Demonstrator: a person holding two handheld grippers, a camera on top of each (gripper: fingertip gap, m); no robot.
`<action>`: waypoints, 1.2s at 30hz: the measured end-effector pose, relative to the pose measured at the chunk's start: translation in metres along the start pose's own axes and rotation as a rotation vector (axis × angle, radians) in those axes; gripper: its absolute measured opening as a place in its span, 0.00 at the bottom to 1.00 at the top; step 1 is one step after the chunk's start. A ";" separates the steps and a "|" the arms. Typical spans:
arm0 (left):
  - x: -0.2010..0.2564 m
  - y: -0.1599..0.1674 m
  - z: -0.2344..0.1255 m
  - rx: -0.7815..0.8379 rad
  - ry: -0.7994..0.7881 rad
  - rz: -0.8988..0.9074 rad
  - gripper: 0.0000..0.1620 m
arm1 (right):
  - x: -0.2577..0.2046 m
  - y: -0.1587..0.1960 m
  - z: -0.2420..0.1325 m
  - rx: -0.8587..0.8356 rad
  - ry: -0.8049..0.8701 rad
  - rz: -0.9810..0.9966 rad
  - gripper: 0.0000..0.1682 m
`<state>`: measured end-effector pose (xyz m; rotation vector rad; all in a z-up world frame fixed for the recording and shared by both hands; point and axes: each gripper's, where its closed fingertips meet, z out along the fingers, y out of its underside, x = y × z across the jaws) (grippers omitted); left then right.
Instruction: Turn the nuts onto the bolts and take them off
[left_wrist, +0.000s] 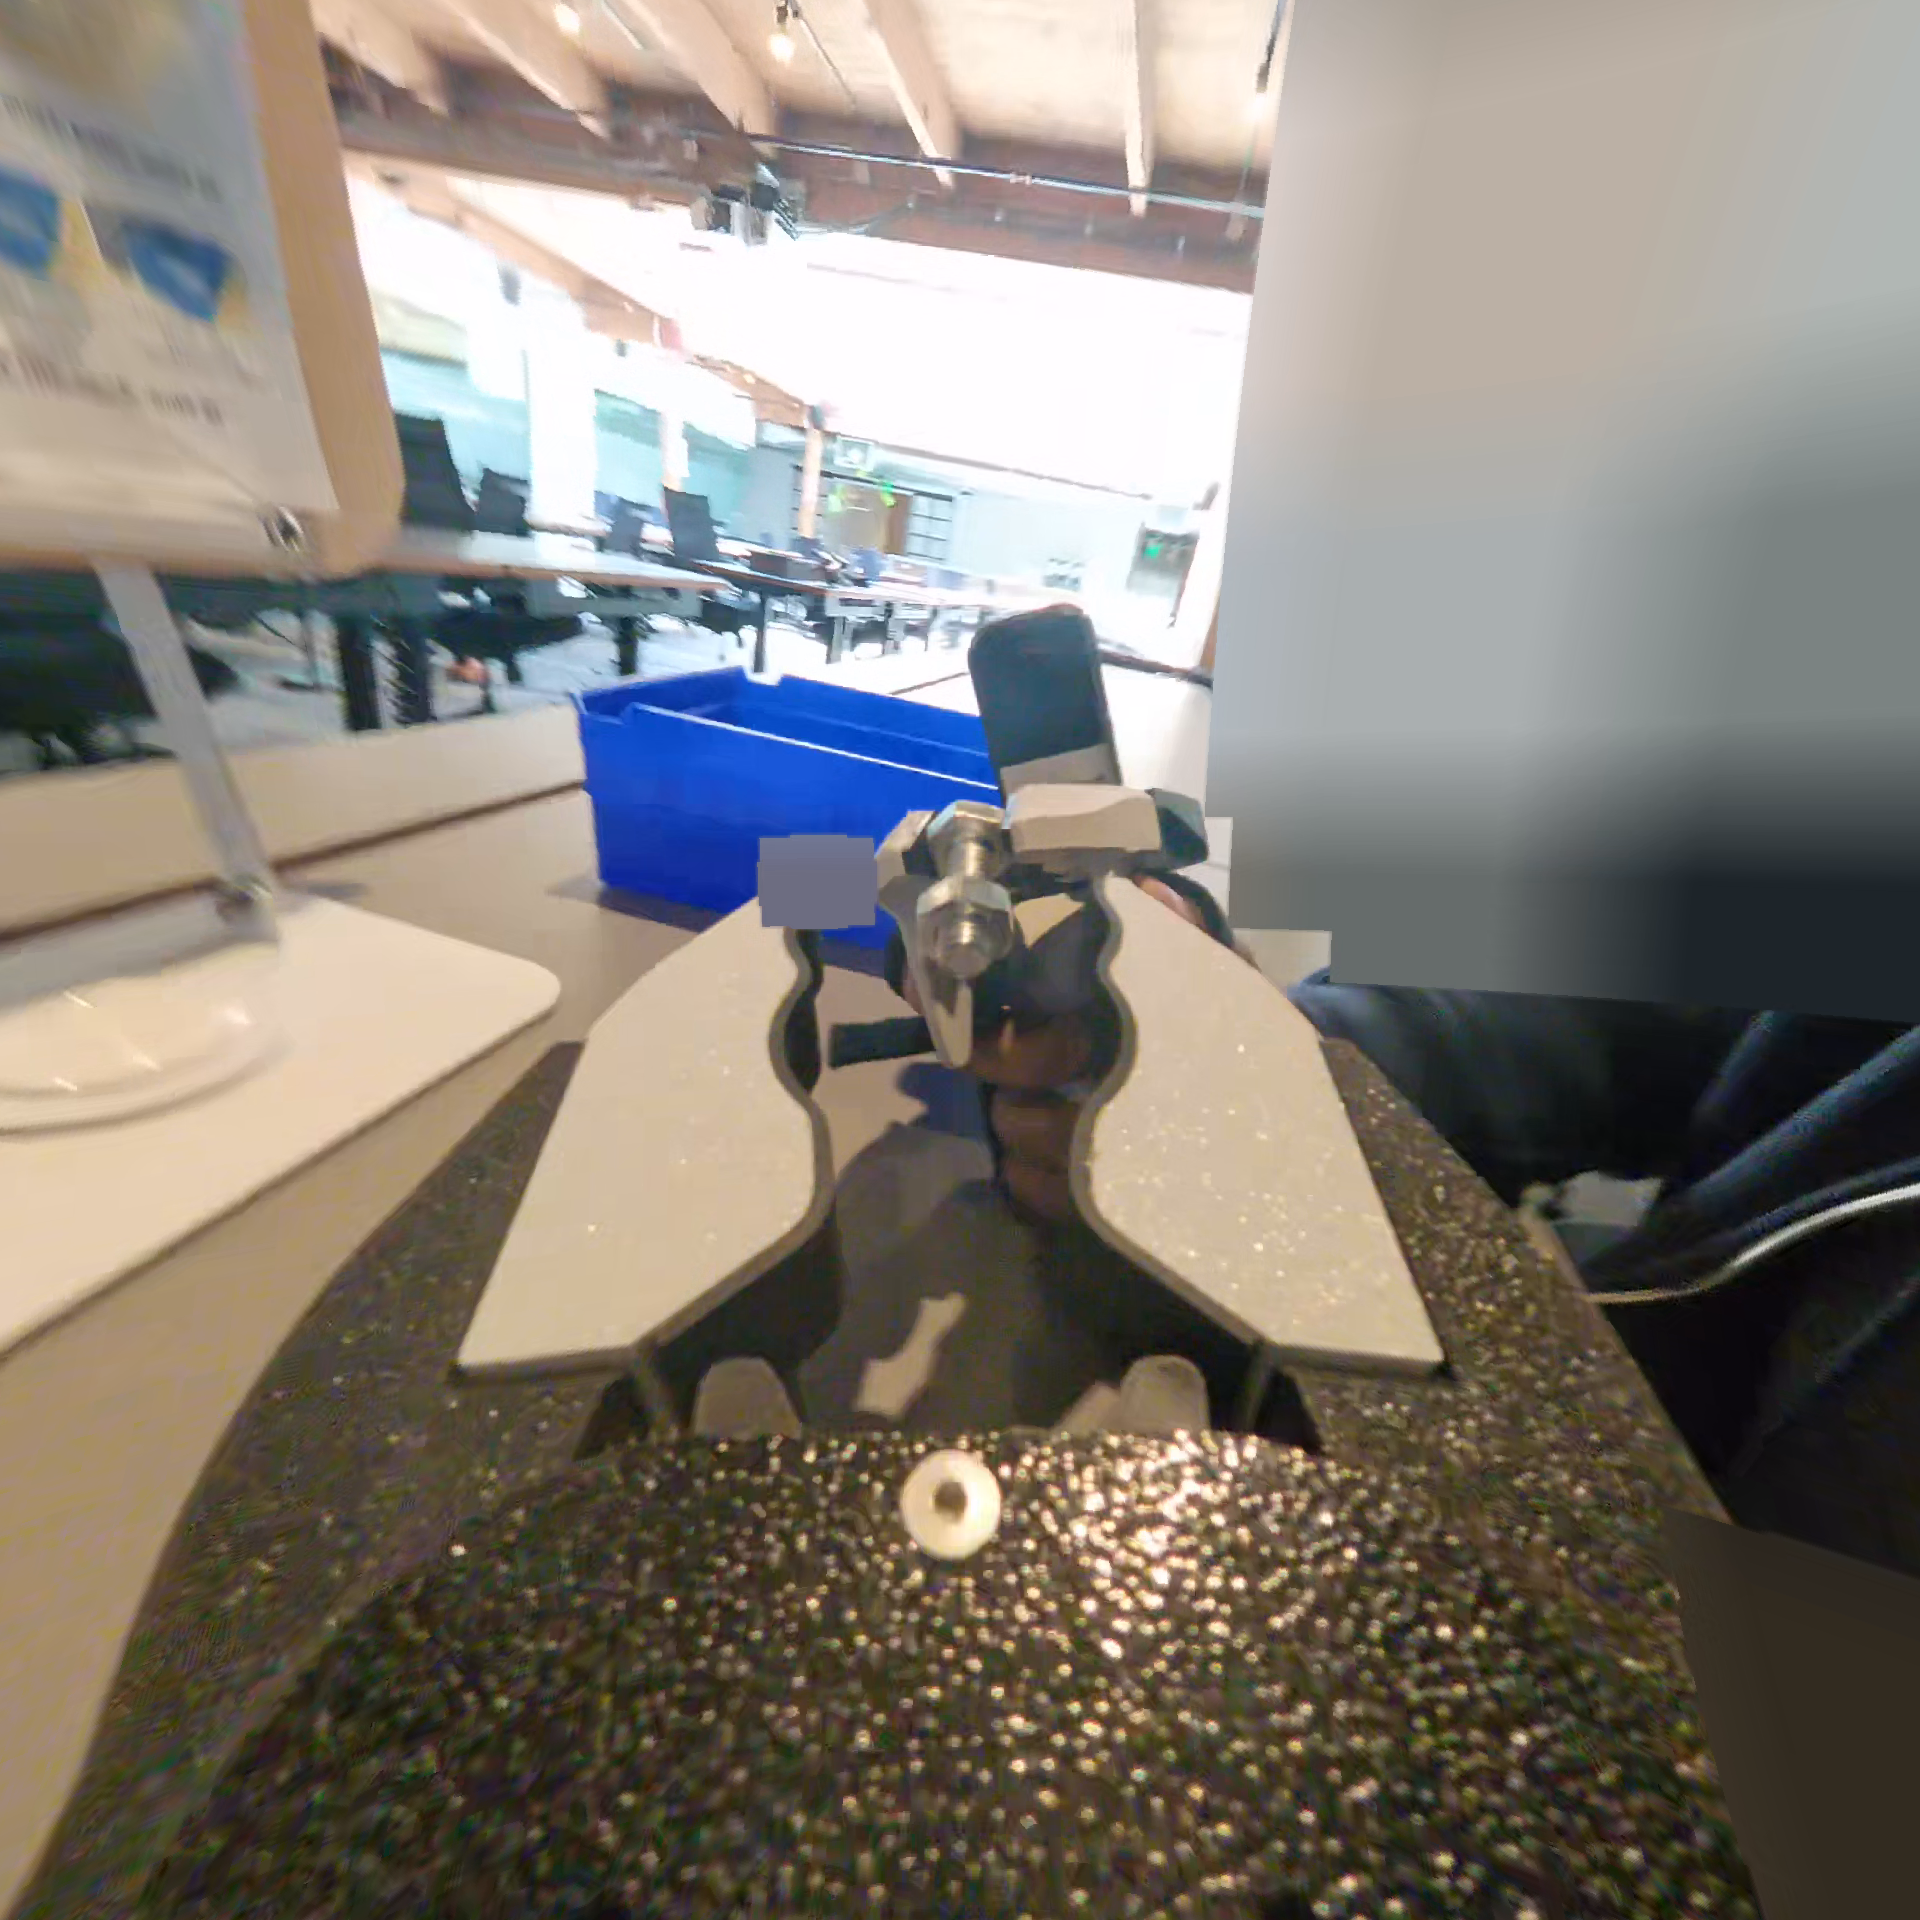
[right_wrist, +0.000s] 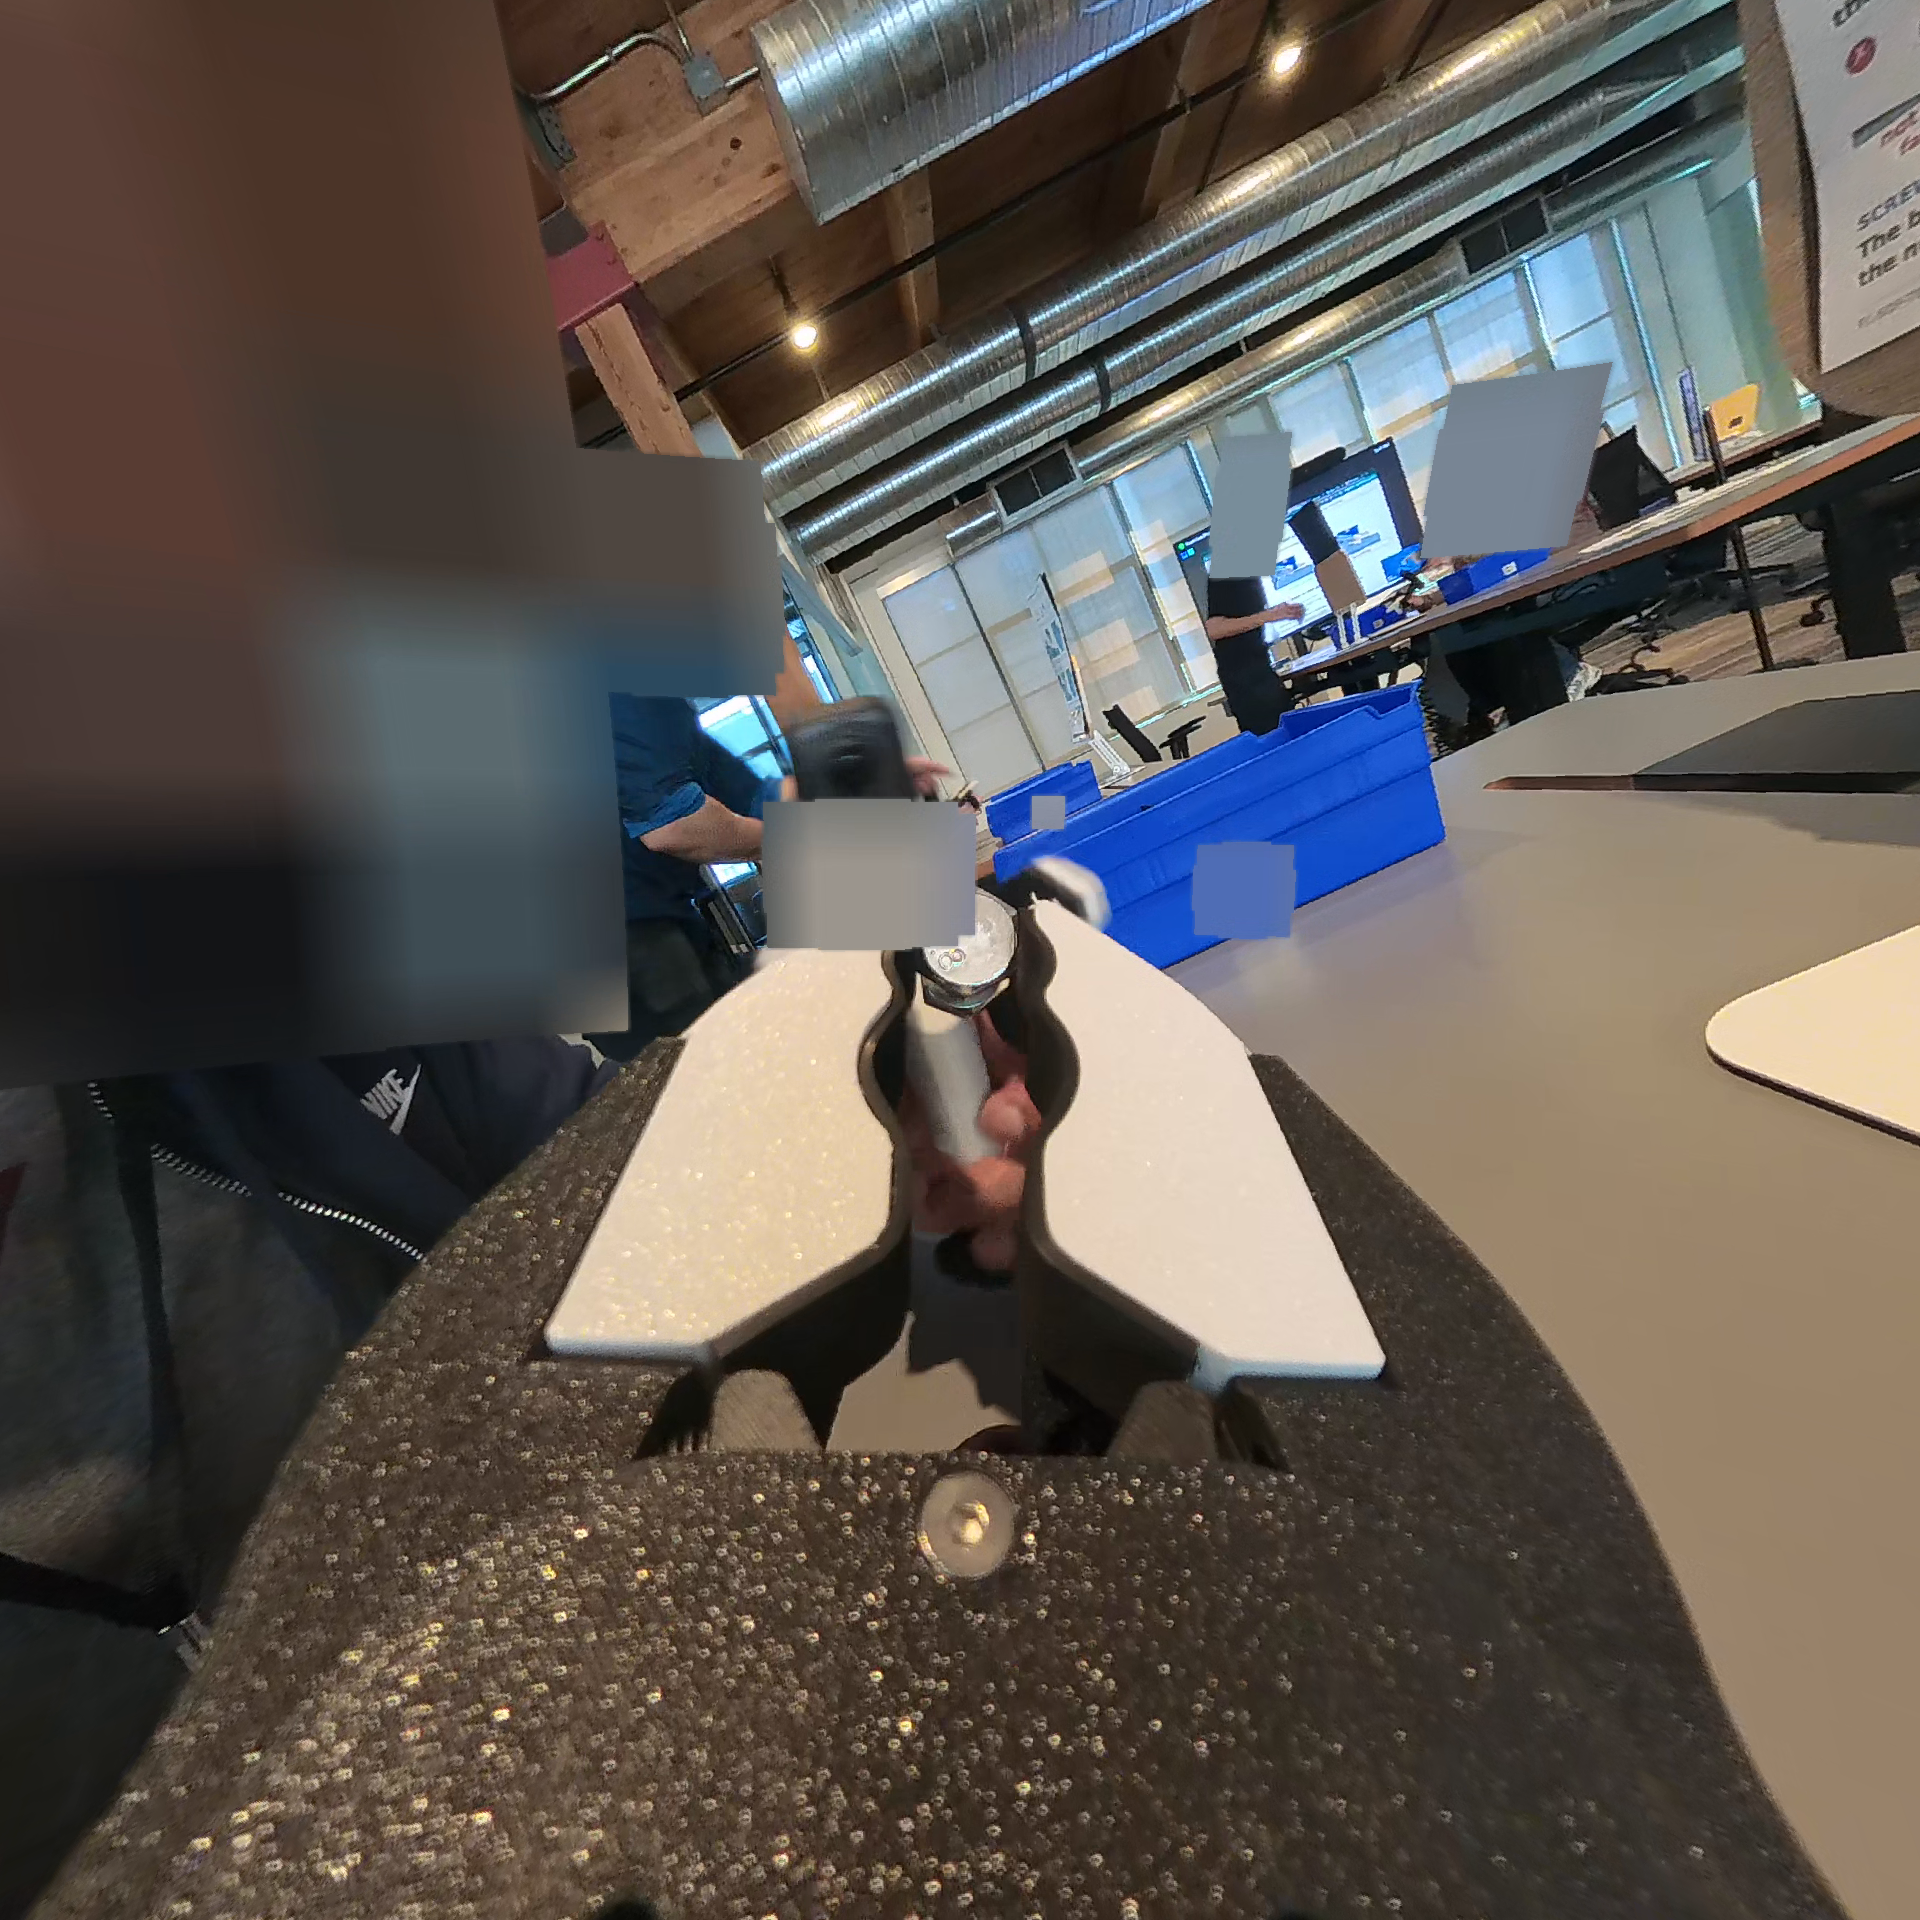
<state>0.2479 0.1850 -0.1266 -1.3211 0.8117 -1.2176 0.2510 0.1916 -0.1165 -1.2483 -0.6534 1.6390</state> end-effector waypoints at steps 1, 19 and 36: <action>-0.001 0.002 0.000 -0.001 0.014 -0.057 0.28 | 0.000 0.000 0.000 0.000 0.000 0.000 0.10; -0.006 0.010 0.000 -0.190 -0.312 0.987 0.15 | 0.000 0.001 0.001 -0.003 0.000 0.002 0.10; 0.001 0.011 0.006 0.009 0.028 -0.104 0.17 | 0.000 0.002 0.001 -0.010 0.002 -0.006 0.10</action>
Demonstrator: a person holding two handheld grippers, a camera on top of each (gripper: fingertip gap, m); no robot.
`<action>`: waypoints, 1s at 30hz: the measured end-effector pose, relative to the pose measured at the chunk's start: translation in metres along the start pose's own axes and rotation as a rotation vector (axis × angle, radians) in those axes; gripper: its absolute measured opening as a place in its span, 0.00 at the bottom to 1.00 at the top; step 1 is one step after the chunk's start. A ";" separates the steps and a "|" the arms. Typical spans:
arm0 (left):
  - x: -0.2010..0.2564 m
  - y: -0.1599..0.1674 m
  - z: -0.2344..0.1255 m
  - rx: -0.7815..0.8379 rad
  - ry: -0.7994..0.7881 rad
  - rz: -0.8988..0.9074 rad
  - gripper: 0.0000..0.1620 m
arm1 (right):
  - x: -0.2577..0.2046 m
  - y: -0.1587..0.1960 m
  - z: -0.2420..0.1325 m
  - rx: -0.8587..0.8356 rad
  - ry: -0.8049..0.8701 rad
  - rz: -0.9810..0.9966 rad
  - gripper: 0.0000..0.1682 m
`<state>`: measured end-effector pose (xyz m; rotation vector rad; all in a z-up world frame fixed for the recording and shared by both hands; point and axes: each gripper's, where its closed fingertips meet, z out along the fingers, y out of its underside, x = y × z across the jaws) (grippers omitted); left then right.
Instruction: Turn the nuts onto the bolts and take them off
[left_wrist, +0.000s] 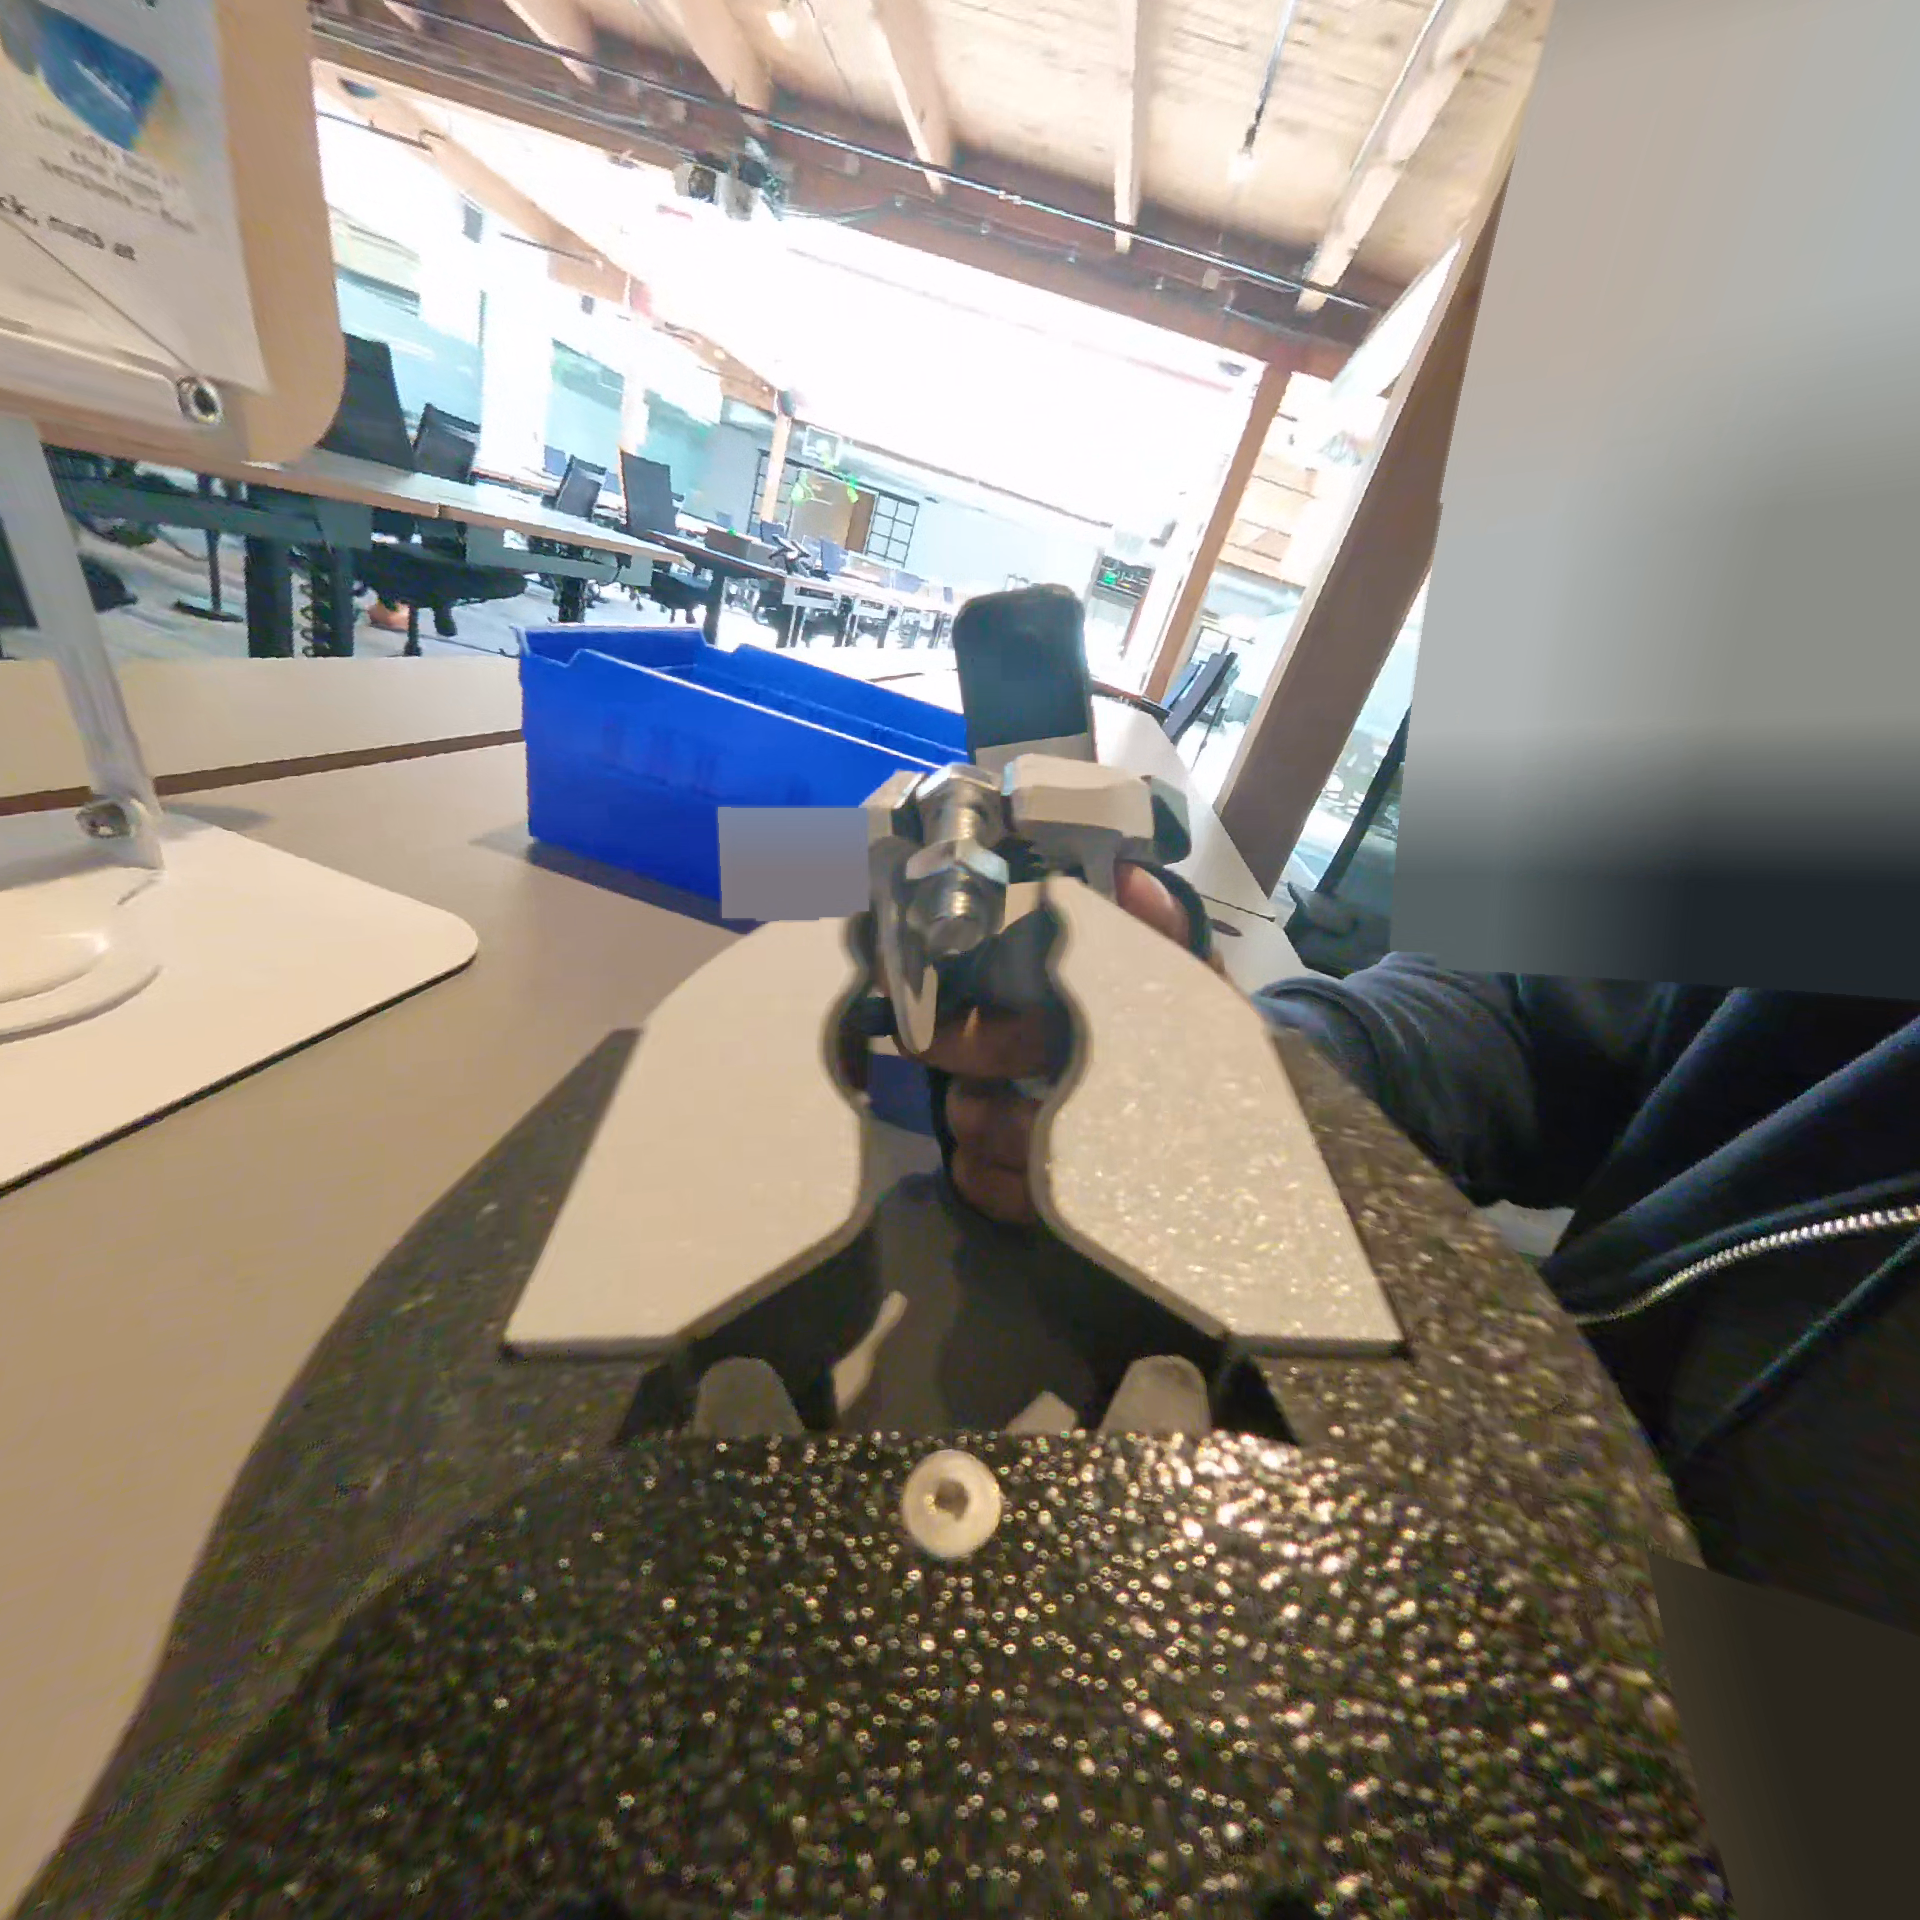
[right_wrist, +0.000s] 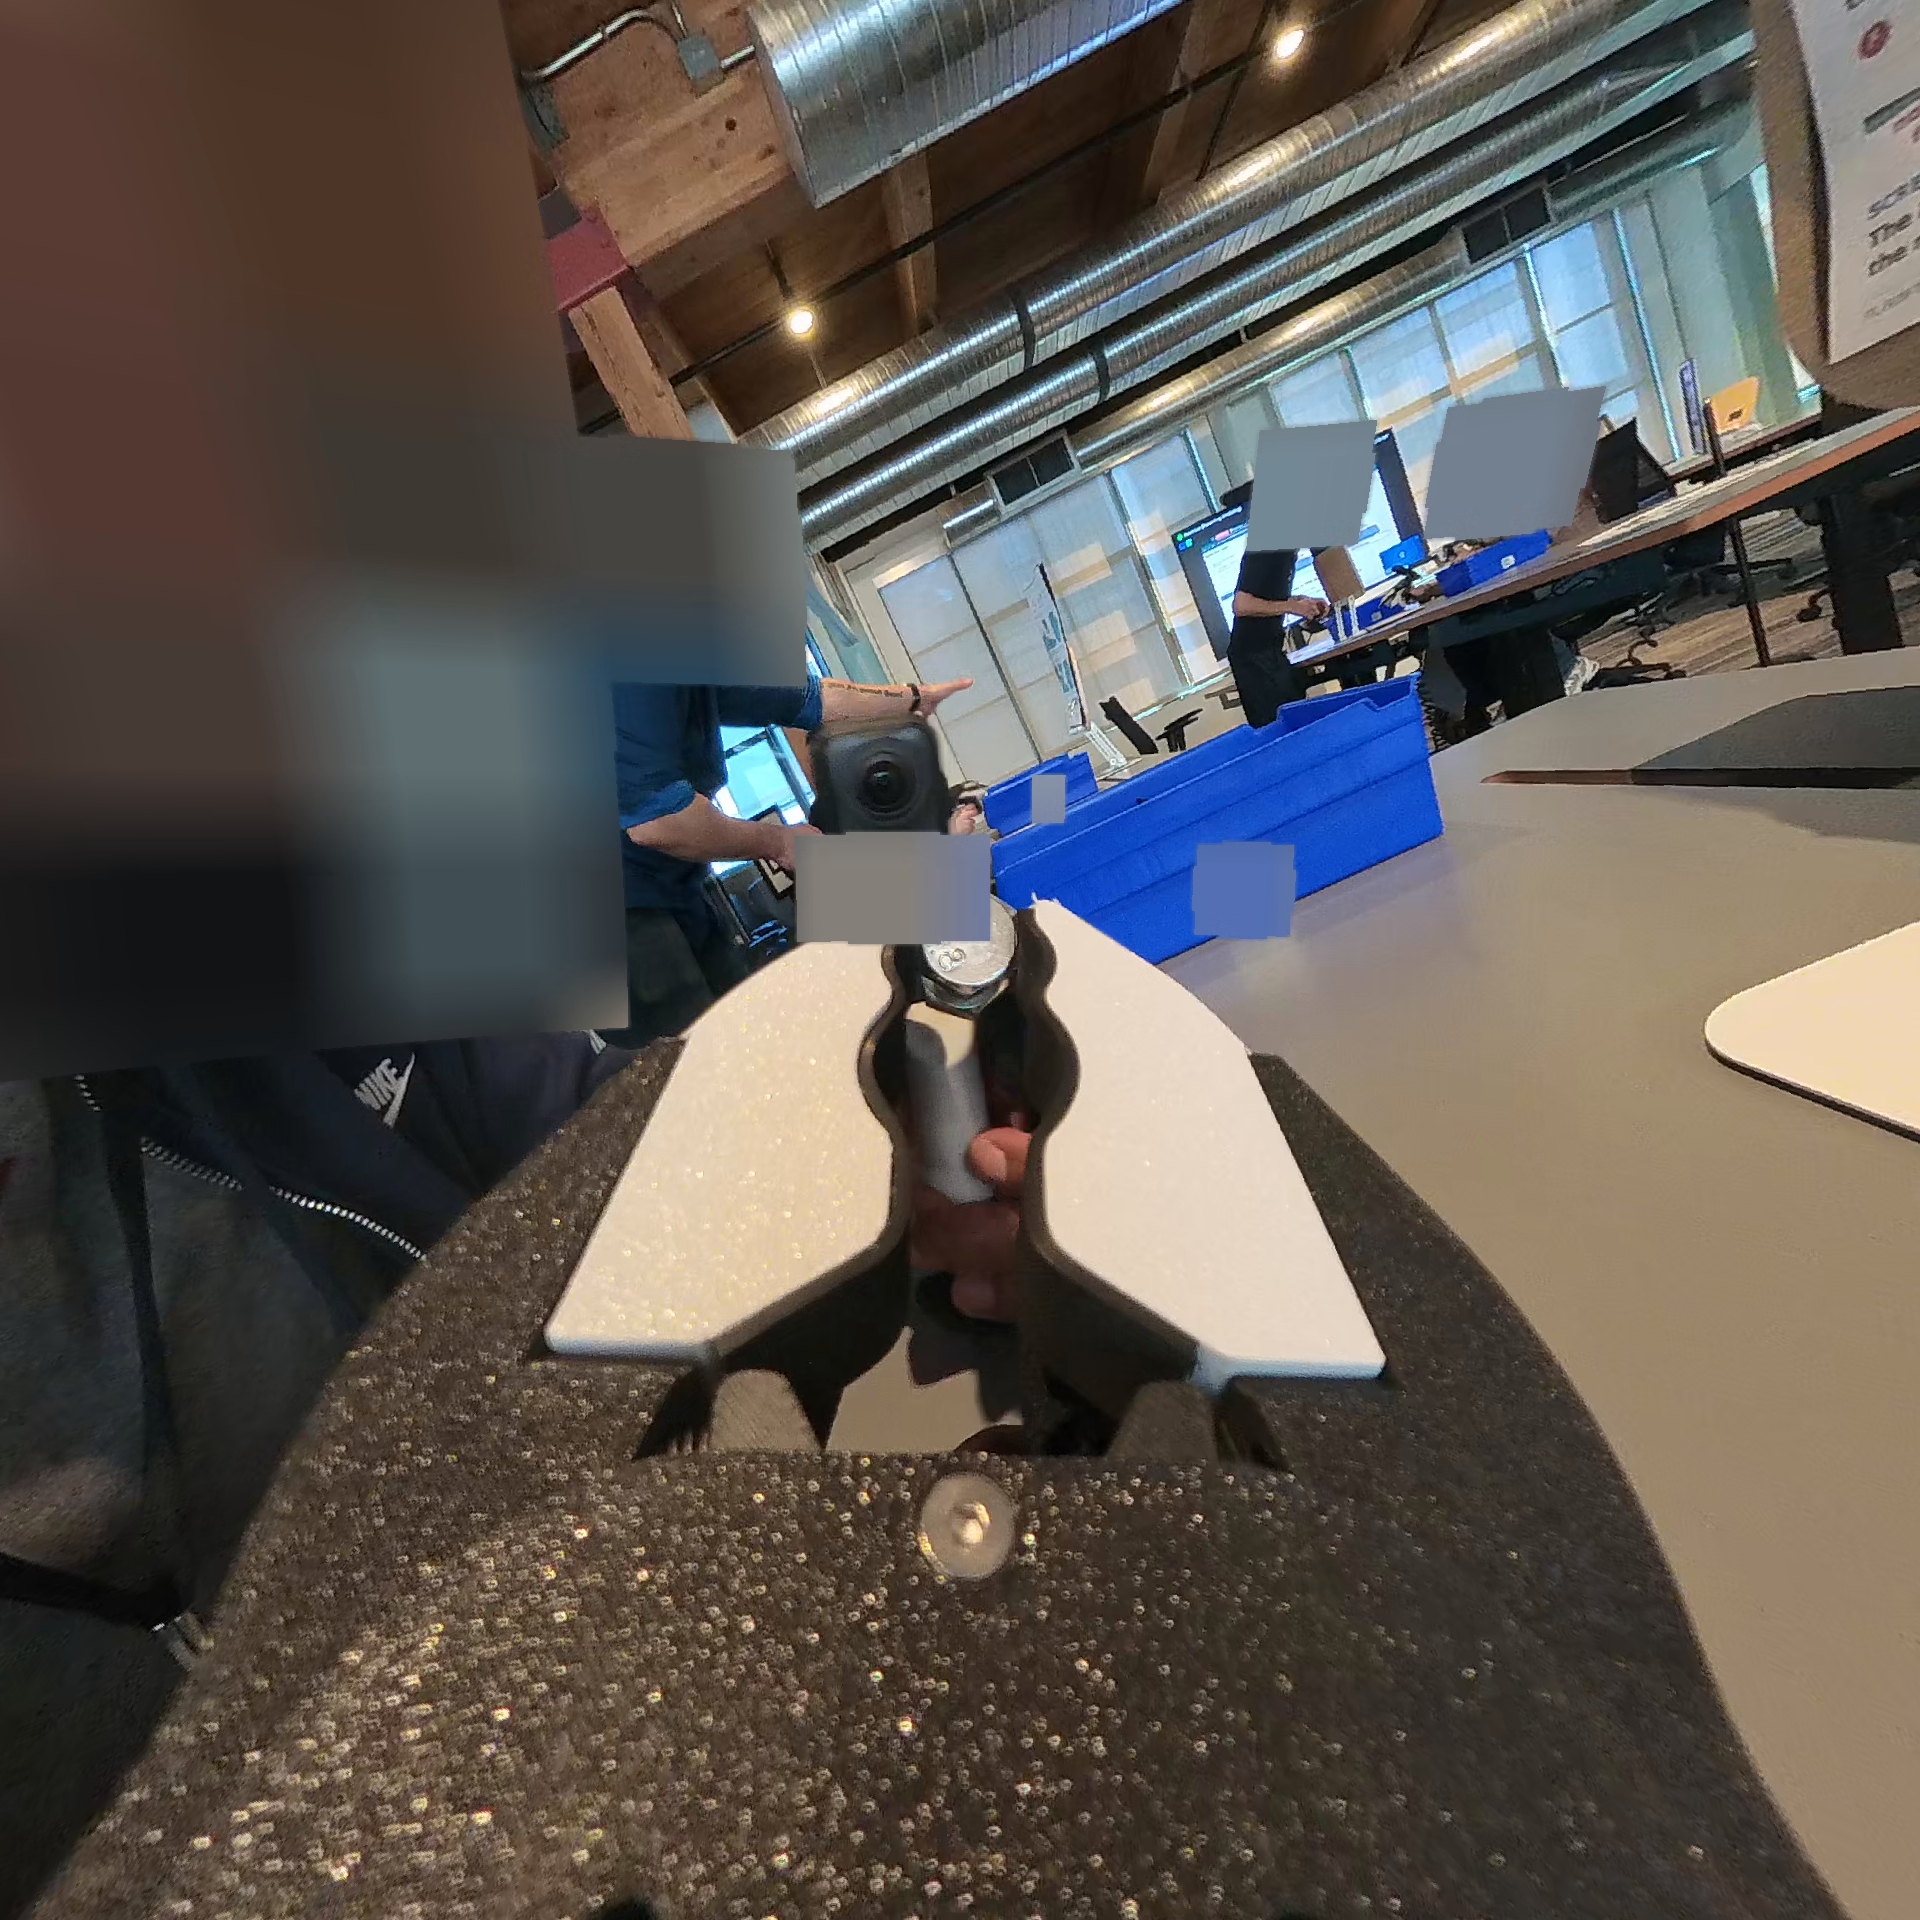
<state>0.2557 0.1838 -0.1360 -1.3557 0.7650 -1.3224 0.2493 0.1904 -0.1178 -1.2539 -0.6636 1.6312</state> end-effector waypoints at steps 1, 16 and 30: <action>0.000 -0.001 0.000 0.004 -0.009 0.022 0.11 | -0.001 0.000 0.000 -0.001 -0.005 -0.001 0.10; -0.007 0.012 0.000 -0.135 -0.187 0.643 0.27 | 0.000 -0.002 -0.001 0.017 -0.004 0.016 0.10; -0.001 -0.006 0.001 0.057 0.019 -0.021 0.11 | 0.000 0.001 0.000 -0.003 0.003 0.001 0.10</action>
